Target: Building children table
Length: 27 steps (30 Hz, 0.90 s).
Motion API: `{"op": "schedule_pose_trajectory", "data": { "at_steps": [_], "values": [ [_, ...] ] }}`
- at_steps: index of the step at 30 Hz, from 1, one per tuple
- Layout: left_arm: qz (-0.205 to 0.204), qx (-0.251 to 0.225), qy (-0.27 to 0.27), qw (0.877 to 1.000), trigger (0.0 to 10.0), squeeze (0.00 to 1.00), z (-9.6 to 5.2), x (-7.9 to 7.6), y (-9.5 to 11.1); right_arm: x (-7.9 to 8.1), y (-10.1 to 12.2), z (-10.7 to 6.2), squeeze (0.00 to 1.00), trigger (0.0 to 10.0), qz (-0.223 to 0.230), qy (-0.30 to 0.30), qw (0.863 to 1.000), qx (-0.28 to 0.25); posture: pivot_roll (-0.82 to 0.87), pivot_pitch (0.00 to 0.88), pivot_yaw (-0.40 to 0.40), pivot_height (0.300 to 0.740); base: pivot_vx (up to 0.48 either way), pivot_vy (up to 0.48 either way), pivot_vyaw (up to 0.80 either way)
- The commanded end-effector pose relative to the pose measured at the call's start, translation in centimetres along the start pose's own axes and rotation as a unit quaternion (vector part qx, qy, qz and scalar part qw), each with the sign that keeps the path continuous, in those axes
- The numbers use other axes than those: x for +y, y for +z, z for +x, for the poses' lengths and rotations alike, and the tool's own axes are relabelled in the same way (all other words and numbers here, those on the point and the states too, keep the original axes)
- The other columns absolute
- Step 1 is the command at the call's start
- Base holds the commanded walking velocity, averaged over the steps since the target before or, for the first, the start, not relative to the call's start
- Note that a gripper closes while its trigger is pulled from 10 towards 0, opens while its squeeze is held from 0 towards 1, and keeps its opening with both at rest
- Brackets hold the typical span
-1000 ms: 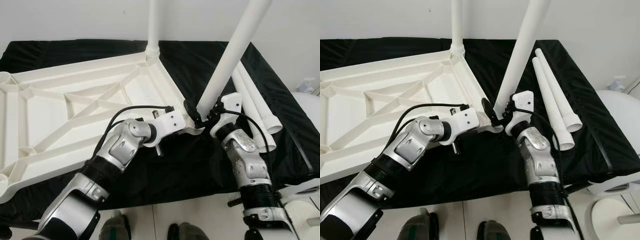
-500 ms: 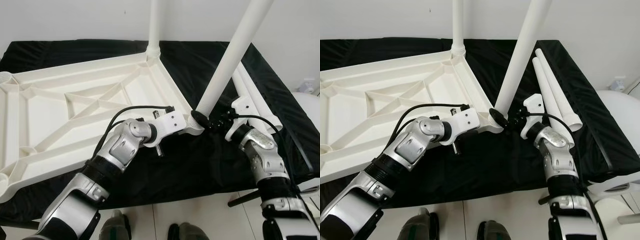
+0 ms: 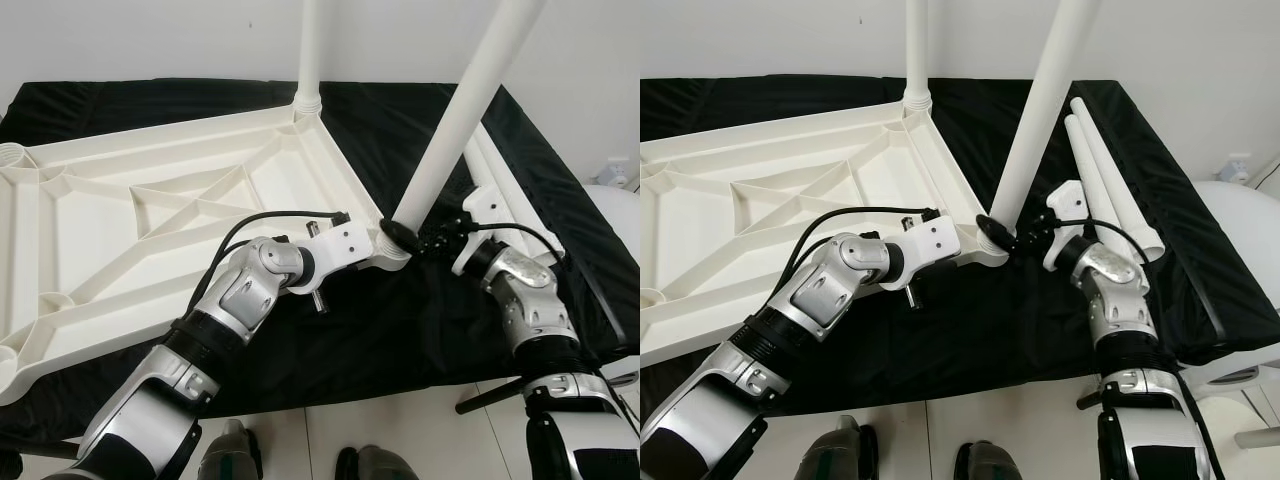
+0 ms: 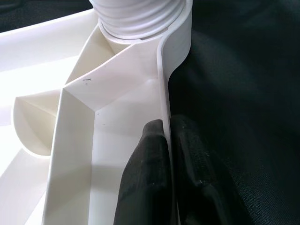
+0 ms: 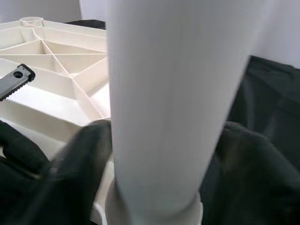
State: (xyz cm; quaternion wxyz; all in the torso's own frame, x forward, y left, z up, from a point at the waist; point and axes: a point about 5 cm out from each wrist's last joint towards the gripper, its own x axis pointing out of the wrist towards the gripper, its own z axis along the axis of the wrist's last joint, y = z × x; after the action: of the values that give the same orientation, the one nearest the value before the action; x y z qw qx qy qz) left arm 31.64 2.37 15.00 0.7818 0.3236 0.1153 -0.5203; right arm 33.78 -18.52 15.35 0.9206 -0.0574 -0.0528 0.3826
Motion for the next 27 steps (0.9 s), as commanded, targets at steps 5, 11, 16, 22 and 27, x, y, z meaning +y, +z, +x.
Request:
{"op": "schedule_pose_trajectory", "data": {
  "at_steps": [5,11,16,22,27],
  "values": [
    [0.027,-0.017,-0.002,1.0,10.0,0.0,0.1,0.0,1.2,0.0,-0.2,0.1,0.0,0.0,0.006,0.008,1.0,-0.001,-0.02,0.045,-0.014,0.74,0.0,0.0,0.0],
    [0.028,-0.017,-0.004,0.999,10.0,0.0,0.2,-0.1,1.2,-0.1,-0.7,-0.2,0.0,4.9,0.006,0.005,1.0,0.009,-0.02,0.042,-0.015,0.74,0.0,0.0,0.0],
    [0.028,-0.018,-0.006,0.999,10.0,0.0,0.2,-0.3,1.2,0.2,-1.0,-0.2,0.0,10.0,0.017,-0.005,1.0,0.011,-0.02,0.04,-0.017,0.74,0.0,0.0,0.0],
    [0.029,-0.018,-0.007,0.999,10.0,0.0,0.3,-0.4,1.2,0.7,-0.6,0.2,0.0,10.0,0.028,-0.028,0.999,-0.01,-0.02,0.037,-0.02,0.74,0.0,0.0,0.0],
    [0.029,-0.018,-0.009,0.999,10.0,0.0,0.3,-0.5,1.2,1.7,-0.1,1.1,0.0,10.0,0.027,-0.056,0.998,-0.02,-0.01,0.036,-0.021,0.74,0.0,0.0,0.0]
  ]
}}
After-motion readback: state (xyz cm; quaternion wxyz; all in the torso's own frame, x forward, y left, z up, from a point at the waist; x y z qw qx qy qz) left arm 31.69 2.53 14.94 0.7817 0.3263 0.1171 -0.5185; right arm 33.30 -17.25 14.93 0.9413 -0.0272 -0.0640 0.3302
